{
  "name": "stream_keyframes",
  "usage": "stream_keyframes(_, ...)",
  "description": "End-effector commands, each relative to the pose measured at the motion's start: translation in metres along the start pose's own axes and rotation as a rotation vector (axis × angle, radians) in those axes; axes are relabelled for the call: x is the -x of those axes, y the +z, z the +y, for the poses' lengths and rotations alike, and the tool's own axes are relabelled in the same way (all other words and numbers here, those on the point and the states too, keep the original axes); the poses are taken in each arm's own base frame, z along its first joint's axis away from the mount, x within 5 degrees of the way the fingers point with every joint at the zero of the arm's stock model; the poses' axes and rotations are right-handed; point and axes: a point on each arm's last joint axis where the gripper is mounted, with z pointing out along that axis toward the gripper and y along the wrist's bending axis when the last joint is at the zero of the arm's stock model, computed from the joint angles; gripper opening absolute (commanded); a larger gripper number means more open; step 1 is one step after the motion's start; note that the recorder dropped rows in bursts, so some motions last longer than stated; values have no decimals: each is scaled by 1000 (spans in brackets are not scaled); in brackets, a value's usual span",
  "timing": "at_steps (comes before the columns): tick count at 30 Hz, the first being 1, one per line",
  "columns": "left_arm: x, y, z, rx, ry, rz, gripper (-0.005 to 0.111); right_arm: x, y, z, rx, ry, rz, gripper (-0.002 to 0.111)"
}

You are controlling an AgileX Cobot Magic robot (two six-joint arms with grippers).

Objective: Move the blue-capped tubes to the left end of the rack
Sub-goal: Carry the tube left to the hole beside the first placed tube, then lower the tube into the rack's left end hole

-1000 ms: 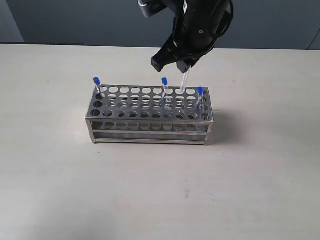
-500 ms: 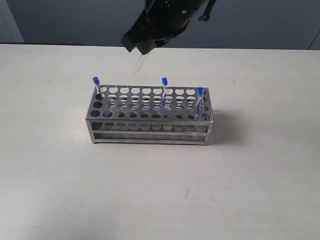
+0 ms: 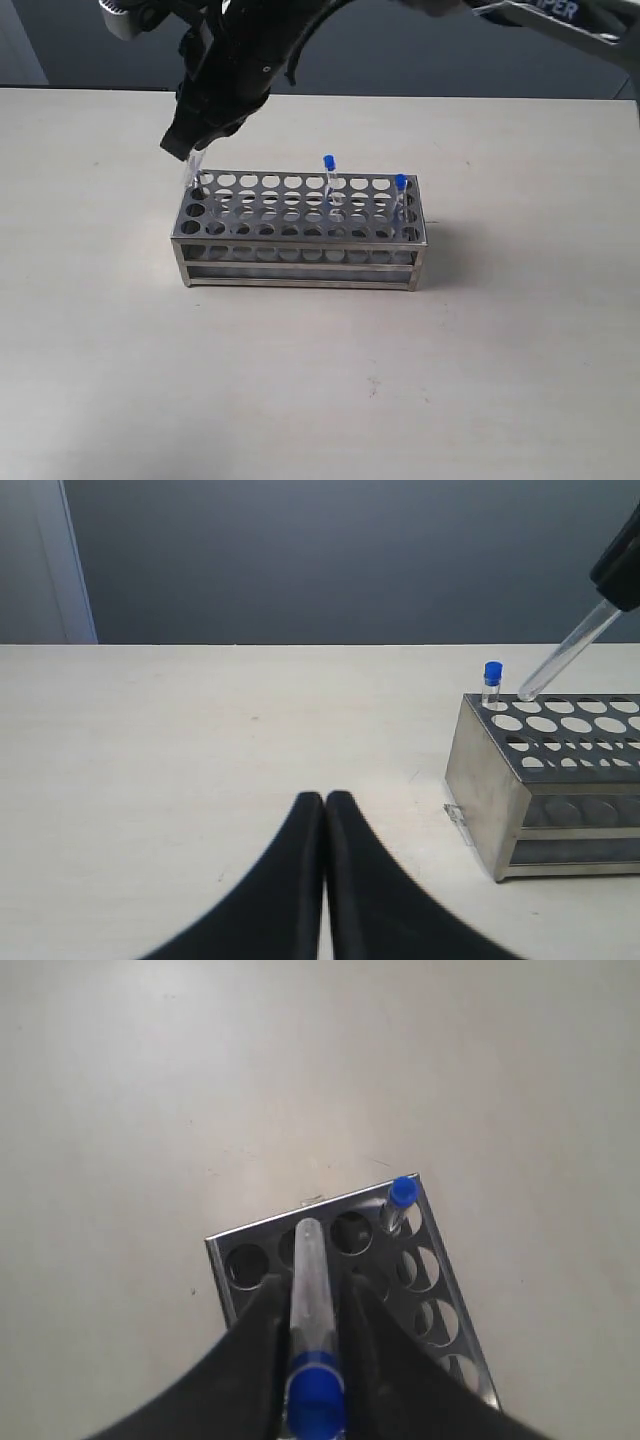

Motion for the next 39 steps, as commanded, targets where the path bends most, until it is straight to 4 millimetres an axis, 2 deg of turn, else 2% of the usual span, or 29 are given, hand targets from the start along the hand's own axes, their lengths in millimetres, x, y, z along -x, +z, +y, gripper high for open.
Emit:
stream_keyframes(1,2,0,0,-7,4,-6,1,2,13,-8,-32,-24,65,-1)
stream_keyframes(9,2,0,0,-7,4,-6,1,3,31,-15,-53,-30,60,-1)
stream_keyframes(17,2,0,0,-7,4,-6,1,-5,53,-17,-35,-20,92,-1)
stream_keyframes(26,2,0,0,-7,4,-6,1,-1,58,-15,-2,7,38,-1)
stream_keyframes(32,2,0,0,-7,4,-6,1,-7,72,-11,18,-4,86,-1)
stream_keyframes(39,2,0,0,-7,4,-6,1,-5,75,-4,12,-32,95,-1)
